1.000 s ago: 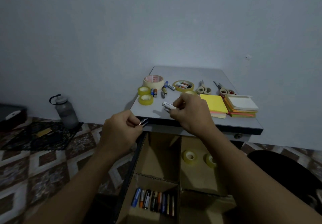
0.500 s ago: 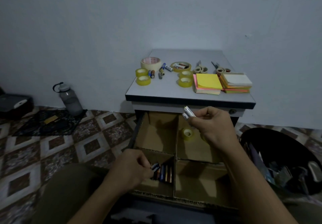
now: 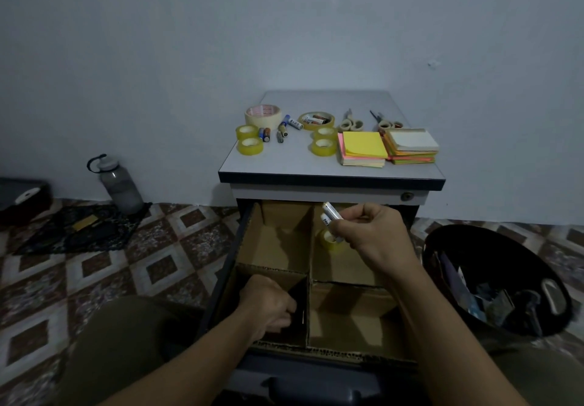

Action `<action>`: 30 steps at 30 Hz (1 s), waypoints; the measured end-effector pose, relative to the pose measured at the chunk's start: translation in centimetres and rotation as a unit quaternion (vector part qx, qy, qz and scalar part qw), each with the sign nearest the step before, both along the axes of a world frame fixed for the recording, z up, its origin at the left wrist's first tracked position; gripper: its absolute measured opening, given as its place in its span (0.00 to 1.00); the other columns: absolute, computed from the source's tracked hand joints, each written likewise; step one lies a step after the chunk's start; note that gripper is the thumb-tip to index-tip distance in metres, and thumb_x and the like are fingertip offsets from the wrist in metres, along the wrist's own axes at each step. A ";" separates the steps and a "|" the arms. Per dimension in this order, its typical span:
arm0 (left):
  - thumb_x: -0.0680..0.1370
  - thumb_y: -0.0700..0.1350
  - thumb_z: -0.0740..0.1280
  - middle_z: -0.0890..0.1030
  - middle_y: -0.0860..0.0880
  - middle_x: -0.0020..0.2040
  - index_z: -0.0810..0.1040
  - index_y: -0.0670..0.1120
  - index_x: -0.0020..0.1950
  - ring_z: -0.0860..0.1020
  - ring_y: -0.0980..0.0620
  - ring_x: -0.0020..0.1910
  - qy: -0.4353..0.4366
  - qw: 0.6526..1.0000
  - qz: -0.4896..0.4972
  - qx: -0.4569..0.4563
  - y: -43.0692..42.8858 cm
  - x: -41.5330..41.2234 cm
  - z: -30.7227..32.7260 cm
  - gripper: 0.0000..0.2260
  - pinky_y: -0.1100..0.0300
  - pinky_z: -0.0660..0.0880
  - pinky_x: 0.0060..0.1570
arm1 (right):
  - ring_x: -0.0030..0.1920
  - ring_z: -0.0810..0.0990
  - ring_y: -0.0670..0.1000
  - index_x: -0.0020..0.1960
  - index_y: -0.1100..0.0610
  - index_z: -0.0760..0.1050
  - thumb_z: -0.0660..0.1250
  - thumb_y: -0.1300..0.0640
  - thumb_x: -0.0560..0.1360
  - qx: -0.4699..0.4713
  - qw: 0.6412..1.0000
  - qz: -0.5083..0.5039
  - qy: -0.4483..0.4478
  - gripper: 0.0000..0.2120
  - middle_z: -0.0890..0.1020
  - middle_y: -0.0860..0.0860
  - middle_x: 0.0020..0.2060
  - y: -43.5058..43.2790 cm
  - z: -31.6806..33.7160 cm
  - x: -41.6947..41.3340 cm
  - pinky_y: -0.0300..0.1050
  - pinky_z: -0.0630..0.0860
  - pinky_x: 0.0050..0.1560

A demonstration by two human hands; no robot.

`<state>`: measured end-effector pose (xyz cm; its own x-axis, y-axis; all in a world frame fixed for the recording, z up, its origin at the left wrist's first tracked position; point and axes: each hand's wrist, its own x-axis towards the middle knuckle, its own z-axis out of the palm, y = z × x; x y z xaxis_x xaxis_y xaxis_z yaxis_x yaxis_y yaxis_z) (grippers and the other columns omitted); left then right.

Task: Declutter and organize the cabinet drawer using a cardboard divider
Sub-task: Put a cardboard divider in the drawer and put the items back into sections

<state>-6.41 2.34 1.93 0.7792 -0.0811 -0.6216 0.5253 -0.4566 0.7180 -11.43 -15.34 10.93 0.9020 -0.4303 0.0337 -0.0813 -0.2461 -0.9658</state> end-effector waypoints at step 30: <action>0.79 0.45 0.69 0.82 0.50 0.43 0.80 0.53 0.50 0.81 0.50 0.46 -0.314 0.940 -0.119 0.067 10.0 6.1 3.4 0.03 0.59 0.76 0.42 | 0.39 0.83 0.48 0.43 0.49 0.77 0.75 0.52 0.73 -0.062 0.990 0.051 0.114 0.06 0.83 0.48 0.39 9.8 -3.6 -0.7 0.49 0.82 0.36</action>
<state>-0.30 12.39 5.29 0.9652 -0.2538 -0.0634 -0.1107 -0.6161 0.7798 -12.14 -5.50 7.35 0.9306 -0.3421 -0.1298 -0.2633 -0.3797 -0.8869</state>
